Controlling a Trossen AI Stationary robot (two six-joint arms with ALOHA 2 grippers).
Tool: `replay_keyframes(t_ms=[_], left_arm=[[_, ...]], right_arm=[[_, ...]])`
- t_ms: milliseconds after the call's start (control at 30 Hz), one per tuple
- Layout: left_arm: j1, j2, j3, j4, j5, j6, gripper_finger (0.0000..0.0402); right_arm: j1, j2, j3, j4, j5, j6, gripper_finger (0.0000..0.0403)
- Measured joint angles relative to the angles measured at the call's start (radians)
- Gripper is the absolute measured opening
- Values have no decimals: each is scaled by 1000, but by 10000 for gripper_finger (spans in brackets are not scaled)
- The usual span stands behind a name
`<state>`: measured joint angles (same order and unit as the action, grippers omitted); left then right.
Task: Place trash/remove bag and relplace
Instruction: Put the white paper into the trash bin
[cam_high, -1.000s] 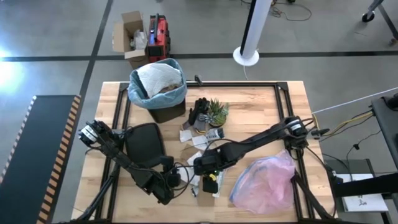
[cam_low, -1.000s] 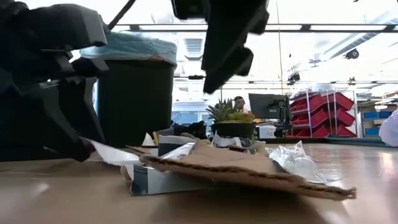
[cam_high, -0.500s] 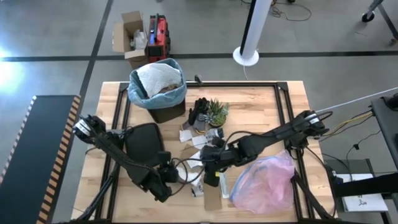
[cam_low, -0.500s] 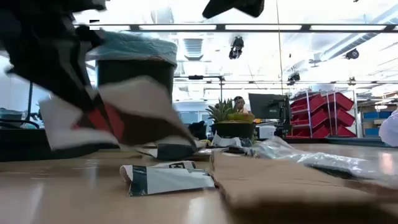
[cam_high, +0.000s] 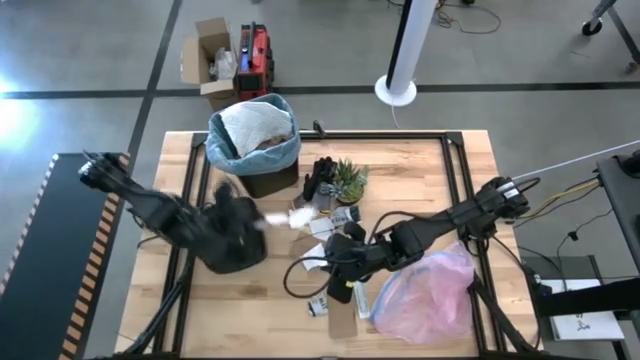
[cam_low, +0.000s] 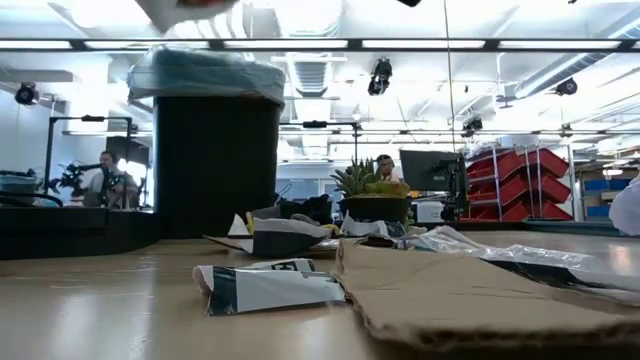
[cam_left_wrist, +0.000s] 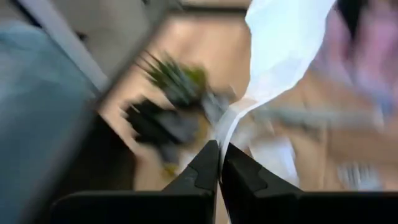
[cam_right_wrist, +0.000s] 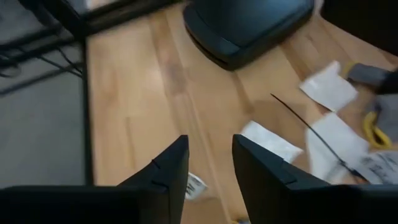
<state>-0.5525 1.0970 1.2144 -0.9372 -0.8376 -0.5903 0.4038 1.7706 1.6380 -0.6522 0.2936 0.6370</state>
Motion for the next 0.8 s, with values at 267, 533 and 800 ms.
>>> replay_keyframes(t_ms=[267,533,800], left_arm=[[196,-202,68,31,-220,69,0],[447,-211,118,52,-115,247,0],[738,-137,106,51,111,374,0]], right_arm=[[45,13,-8,63,48,79,74],[101,90,-10,163,39,183,41],[149,167,-10,325,13,272,28]])
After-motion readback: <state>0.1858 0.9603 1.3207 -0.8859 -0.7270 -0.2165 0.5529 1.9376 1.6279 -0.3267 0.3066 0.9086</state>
